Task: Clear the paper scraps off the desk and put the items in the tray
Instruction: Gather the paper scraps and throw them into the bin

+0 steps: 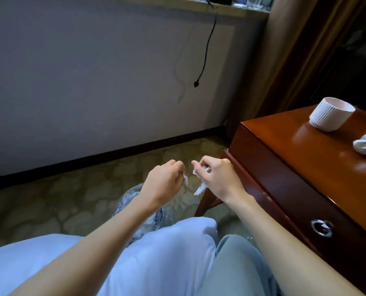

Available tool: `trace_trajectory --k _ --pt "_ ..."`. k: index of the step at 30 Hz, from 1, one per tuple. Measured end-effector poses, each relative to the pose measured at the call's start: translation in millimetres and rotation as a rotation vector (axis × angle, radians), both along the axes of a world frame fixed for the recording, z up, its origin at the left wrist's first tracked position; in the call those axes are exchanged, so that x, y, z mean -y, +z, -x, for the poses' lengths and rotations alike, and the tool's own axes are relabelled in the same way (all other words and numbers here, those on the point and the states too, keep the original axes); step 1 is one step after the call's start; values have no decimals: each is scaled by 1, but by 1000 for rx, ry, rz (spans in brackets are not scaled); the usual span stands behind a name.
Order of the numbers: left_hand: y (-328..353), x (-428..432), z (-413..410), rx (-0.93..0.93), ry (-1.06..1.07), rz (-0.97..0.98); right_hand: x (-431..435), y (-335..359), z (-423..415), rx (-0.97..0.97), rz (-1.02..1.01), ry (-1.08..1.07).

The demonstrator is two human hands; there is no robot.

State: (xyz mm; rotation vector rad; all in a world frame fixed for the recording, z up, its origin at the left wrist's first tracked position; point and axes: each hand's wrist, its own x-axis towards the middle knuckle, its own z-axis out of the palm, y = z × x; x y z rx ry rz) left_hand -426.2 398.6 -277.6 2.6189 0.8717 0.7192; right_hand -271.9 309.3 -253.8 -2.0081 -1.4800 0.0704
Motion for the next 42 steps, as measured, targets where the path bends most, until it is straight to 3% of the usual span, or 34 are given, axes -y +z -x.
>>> trace_trajectory --k 15,19,23,33,42 --pt "-102 -46 53 -21 163 242 -68 -115 61 -450 128 -48" --pt "-123 -54 58 9 202 262 -81 -137 68 -525 133 -131" --pt "-154 -63 65 83 275 307 -96 -161 88 -742 107 -270" --pt "-210 -68 72 154 405 469 -110 -213 104 -792 202 -292" --pt "-245 -68 70 188 449 625 -128 -239 105 -1046 279 -429"
